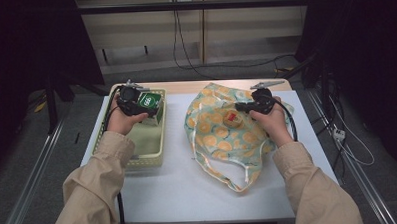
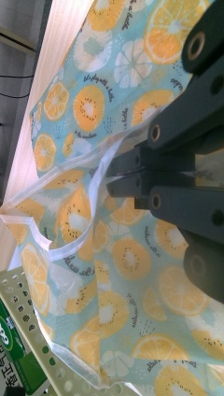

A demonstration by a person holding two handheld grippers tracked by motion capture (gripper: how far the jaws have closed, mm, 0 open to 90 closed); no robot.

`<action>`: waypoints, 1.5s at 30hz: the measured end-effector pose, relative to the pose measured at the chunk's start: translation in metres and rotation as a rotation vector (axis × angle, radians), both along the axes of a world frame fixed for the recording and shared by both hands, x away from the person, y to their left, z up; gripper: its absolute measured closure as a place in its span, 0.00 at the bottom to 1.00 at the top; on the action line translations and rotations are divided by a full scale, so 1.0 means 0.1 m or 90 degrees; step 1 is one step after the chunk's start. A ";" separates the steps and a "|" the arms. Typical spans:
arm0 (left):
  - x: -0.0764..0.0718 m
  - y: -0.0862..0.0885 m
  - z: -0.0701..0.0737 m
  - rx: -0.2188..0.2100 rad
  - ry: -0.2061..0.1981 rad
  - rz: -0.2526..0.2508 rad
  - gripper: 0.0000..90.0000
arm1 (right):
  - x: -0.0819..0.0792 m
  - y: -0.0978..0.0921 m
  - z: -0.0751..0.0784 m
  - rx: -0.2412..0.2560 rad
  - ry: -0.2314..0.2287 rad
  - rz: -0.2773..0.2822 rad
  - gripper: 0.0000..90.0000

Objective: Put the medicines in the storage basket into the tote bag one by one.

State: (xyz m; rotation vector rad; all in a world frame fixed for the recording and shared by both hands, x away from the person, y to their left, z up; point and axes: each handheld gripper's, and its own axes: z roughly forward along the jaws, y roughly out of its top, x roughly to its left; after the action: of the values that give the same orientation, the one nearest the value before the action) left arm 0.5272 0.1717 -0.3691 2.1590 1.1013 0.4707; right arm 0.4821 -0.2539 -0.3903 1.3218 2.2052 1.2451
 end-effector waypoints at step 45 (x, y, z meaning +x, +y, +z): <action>0.13 0.16 -0.07 -0.017 0.066 0.083 0.17 | 0.02 -0.03 0.01 0.003 0.004 -0.008 1.00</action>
State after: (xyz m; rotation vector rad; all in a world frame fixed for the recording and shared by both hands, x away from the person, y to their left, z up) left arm 0.5399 0.1882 -0.3758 2.1170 1.3033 0.4036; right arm 0.4840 -0.2572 -0.3898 1.3407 2.1972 1.2433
